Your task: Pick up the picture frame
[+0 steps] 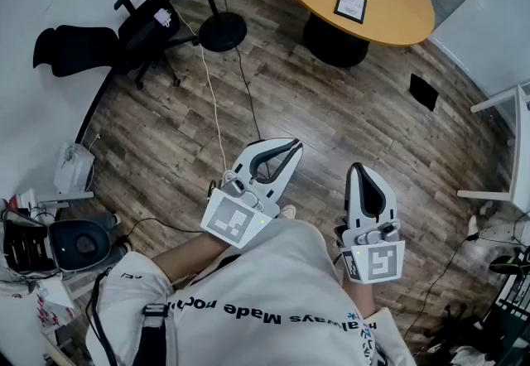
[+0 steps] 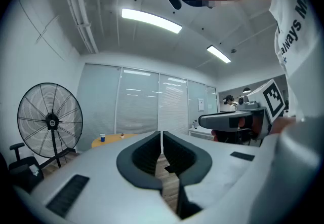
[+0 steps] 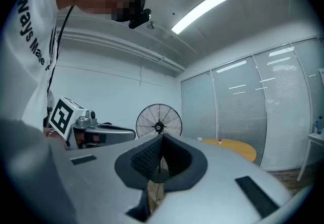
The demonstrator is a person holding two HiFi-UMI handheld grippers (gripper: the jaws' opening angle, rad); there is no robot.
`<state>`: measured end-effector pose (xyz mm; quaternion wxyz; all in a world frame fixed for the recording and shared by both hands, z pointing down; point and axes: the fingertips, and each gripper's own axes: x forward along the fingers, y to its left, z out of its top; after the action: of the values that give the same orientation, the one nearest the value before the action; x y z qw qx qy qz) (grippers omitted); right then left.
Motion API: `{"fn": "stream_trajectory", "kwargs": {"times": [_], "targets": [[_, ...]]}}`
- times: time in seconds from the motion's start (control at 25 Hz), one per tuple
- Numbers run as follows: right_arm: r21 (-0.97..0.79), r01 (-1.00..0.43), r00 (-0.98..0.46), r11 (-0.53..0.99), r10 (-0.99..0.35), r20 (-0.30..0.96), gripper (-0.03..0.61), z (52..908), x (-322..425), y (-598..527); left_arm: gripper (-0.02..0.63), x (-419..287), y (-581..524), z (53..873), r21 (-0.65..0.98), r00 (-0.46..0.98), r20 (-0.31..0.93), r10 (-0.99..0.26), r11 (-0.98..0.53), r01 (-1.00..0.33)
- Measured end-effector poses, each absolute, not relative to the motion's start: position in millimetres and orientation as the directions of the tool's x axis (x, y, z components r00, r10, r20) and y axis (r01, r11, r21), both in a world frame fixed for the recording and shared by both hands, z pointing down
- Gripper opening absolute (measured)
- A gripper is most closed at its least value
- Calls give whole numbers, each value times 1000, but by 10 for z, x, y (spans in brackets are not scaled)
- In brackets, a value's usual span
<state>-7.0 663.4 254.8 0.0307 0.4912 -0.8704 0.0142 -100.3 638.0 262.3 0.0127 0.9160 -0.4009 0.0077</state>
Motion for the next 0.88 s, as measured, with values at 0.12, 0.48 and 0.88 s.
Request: {"fn": "stream_trajectory", "kwargs": {"times": [0.12,0.48,0.88], "targets": [[11,-856,-514,516,-855,69,29,2551,-227,6532,37,-1157,6276,2614,29,677,14,-736,-676,-736],[16,-872,-488,490,-870,72,29,2601,-635,6264,37,-1597,6002,2659,30,687,17,-726,-687,-726],[5,-895,-445,447,-892,75,31,2656,-814,6042,37,-1764,5785,2713,27,721,19,-692,-721,-693]]}}
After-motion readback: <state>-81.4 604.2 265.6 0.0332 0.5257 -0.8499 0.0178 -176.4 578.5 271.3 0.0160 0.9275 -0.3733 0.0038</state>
